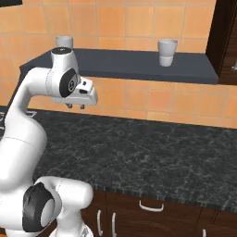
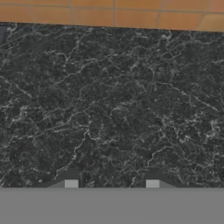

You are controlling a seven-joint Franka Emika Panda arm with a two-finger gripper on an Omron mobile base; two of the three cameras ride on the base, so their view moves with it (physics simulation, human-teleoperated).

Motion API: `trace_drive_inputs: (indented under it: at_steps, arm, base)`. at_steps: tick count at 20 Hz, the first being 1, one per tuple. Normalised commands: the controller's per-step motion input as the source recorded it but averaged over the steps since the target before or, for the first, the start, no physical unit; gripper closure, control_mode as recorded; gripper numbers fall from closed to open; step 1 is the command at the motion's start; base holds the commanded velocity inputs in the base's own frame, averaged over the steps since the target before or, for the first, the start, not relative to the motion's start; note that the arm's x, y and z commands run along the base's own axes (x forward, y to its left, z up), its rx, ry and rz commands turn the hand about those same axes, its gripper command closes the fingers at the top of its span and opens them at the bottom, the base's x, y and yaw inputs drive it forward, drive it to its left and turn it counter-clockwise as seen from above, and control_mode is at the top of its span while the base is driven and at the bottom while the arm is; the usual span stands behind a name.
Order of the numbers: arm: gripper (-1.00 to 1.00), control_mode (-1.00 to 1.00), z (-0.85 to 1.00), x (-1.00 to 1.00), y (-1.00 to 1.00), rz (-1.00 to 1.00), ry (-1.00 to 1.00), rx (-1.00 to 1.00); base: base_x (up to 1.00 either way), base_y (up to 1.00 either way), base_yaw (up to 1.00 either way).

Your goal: Navigate to the microwave.

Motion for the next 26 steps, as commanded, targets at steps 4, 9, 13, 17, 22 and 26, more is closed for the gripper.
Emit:
trace_drive_inputs:
  at_steps: [4,9,13,17,22,26]
  arm:
    - [-1.00,1.00,0.00,0.00,0.00,0.00,0.00,0.00]
    - [-1.00,1.00,0.00,0.00,0.00,0.00,0.00,0.00]
    - [-1.00,1.00,0.00,0.00,0.00,0.00,0.00,0.00]
    - [-1.00,1.00,0.00,0.00,0.00,0.00,0.00,0.00]
    - [-1.00,1.00,0.00,0.00,0.00,0.00,0.00,0.00]
    - [-1.00,1.00,0.00,0.00,0.00,0.00,0.00,0.00]
  base:
    - [0.00,0.00,0.00]
    - [-0.29,0.08,0.00]
    - [-0.81,0.88,0.22]
    - [-0.44,1.00,0.66]
    - [-0.18,0.83,0.80]
    - [-0.04,0.74,0.80]
